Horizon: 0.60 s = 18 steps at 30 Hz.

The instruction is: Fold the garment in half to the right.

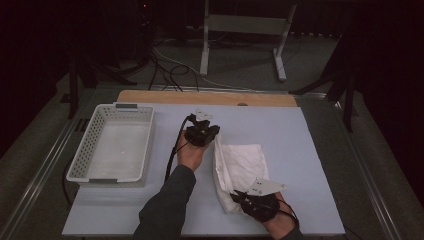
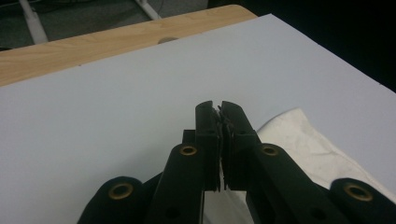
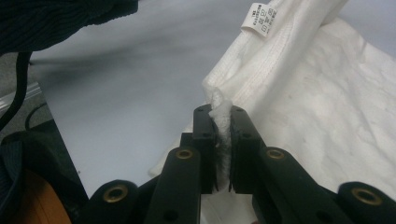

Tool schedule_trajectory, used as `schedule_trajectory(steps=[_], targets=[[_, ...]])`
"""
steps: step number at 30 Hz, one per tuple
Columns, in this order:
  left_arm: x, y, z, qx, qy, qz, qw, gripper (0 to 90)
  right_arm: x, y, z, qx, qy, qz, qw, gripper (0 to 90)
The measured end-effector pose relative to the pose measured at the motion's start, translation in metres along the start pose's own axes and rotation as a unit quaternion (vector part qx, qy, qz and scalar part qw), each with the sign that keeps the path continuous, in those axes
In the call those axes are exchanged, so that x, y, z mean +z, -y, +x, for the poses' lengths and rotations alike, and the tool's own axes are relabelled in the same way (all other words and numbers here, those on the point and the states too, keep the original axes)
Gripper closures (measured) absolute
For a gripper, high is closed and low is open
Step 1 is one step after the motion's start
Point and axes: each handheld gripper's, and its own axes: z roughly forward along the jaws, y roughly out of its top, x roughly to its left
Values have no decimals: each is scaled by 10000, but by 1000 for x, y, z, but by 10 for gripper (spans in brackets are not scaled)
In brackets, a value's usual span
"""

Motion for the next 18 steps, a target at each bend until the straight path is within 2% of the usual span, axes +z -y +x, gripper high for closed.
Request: schedule_trajectory(steps=[11, 18], targets=[[9, -4, -11, 51, 98, 23, 9999, 876, -3, 6, -4, 43, -2, 128, 9999, 836], [15, -6, -16, 37, 165, 13, 9999, 876, -7, 9, -8, 83, 54, 118, 9999, 837]])
